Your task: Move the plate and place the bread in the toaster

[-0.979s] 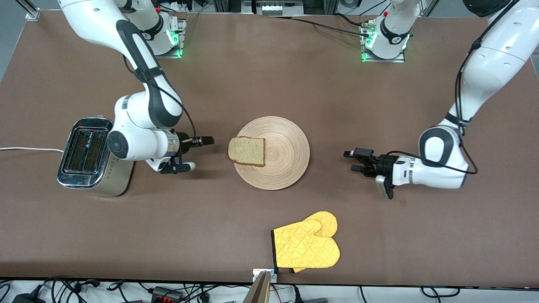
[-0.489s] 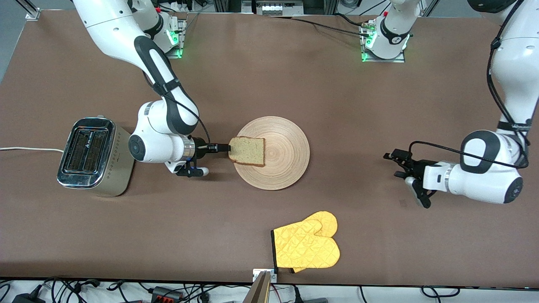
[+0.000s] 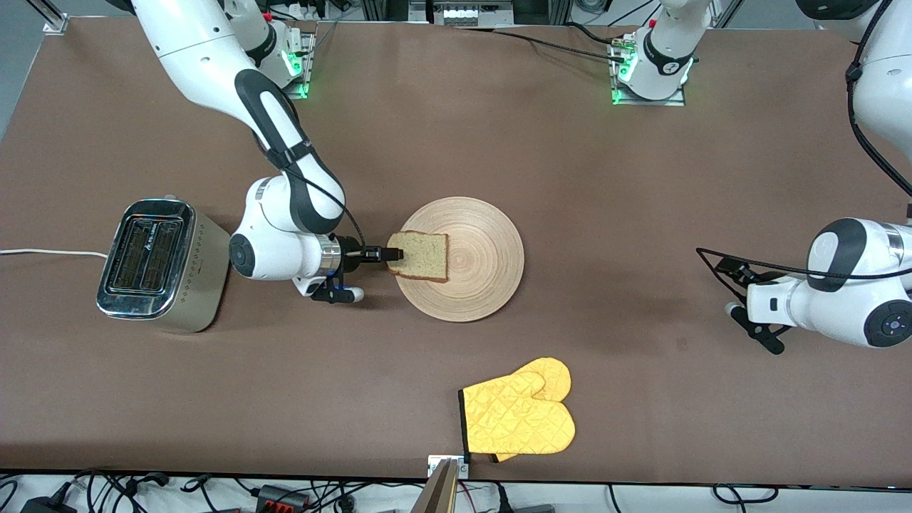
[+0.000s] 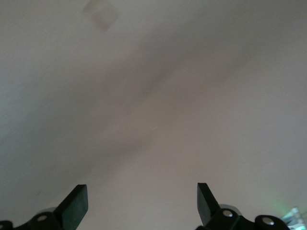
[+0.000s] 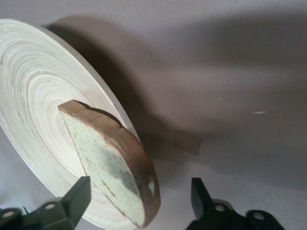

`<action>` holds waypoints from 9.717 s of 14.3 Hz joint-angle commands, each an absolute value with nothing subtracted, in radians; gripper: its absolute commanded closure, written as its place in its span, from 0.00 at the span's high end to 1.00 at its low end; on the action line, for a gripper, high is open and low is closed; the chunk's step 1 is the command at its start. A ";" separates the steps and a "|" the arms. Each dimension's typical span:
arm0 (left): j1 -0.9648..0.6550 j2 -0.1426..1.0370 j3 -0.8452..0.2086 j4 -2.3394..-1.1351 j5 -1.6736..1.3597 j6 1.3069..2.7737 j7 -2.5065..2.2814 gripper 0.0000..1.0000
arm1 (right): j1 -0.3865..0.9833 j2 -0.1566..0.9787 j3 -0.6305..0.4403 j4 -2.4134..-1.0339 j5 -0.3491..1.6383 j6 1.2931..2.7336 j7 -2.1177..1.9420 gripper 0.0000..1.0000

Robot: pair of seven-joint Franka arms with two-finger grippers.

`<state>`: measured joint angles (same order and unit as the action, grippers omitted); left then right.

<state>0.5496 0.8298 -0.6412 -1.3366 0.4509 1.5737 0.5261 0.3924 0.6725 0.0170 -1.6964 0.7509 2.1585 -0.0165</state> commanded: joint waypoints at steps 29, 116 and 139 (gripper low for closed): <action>0.370 0.664 -0.632 -1.262 0.391 1.440 -0.276 1.00 | 0.394 0.417 -0.337 -1.327 -0.174 1.376 0.193 0.00; -0.091 0.046 0.048 -1.539 0.054 1.701 0.057 1.00 | 0.250 0.492 -0.324 -1.384 -0.127 1.562 0.078 0.30; -0.089 0.046 0.046 -1.540 0.057 1.694 0.054 1.00 | 0.151 0.328 -0.257 -1.269 0.107 1.552 0.040 1.00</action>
<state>-0.0873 0.0332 0.0456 -1.5703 0.0428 1.7092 0.0436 0.2297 0.3522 -0.3267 -1.2812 0.0833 1.5555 0.0647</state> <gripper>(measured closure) 0.000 0.000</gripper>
